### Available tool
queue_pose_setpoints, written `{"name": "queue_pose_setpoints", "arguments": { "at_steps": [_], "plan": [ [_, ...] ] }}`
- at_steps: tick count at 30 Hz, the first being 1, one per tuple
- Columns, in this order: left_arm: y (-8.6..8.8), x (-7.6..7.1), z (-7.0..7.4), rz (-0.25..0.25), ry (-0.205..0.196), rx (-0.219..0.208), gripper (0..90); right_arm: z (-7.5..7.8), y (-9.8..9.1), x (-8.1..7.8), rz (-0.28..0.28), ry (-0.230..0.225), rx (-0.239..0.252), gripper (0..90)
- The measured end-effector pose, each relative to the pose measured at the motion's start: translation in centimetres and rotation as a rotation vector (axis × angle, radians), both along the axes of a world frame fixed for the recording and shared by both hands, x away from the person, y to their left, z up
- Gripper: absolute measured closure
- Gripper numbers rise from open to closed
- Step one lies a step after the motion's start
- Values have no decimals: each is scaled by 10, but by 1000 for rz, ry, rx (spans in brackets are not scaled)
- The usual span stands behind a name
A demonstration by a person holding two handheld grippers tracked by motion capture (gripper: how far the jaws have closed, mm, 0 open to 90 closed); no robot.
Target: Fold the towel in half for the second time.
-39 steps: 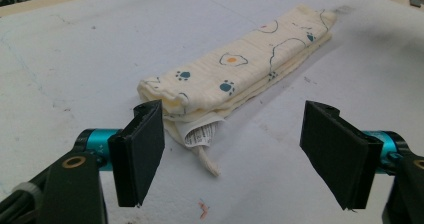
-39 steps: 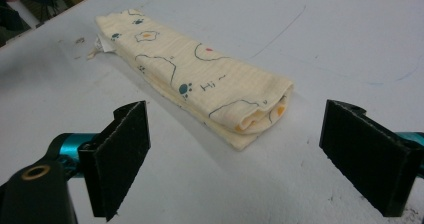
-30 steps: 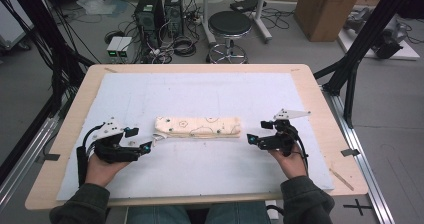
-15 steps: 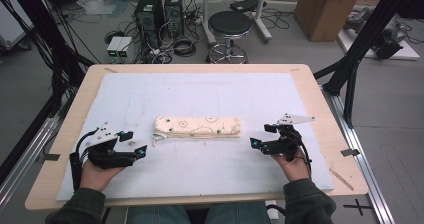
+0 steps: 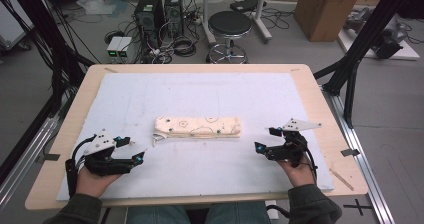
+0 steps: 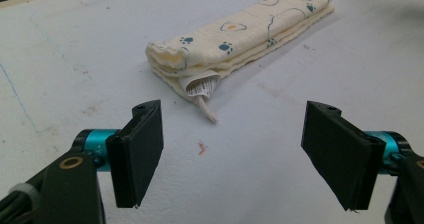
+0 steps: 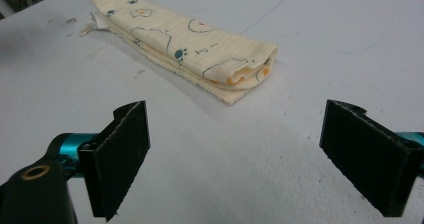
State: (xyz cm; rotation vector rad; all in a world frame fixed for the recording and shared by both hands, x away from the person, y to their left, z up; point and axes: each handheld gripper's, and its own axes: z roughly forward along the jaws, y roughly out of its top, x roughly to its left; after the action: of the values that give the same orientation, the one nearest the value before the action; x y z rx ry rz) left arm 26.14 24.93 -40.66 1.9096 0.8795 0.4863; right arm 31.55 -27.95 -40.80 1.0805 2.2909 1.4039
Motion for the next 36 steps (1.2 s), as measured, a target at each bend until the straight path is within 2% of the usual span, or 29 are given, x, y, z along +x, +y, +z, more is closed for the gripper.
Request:
{"name": "queue_pose_setpoints", "arguments": {
  "at_steps": [6, 21, 36],
  "plan": [
    [0, -4, -1, 4, 1, 4, 253, -1, -6, -9, -8, -13, -6, 118],
    [3, -9, -2, 0, -4, 8, 253, -9, -14, -23, -20, 15, -20, 119],
    [0, -8, -6, -10, -1, 17, 253, -14, -14, -23, -18, 19, -28, 118]
  ]
}}
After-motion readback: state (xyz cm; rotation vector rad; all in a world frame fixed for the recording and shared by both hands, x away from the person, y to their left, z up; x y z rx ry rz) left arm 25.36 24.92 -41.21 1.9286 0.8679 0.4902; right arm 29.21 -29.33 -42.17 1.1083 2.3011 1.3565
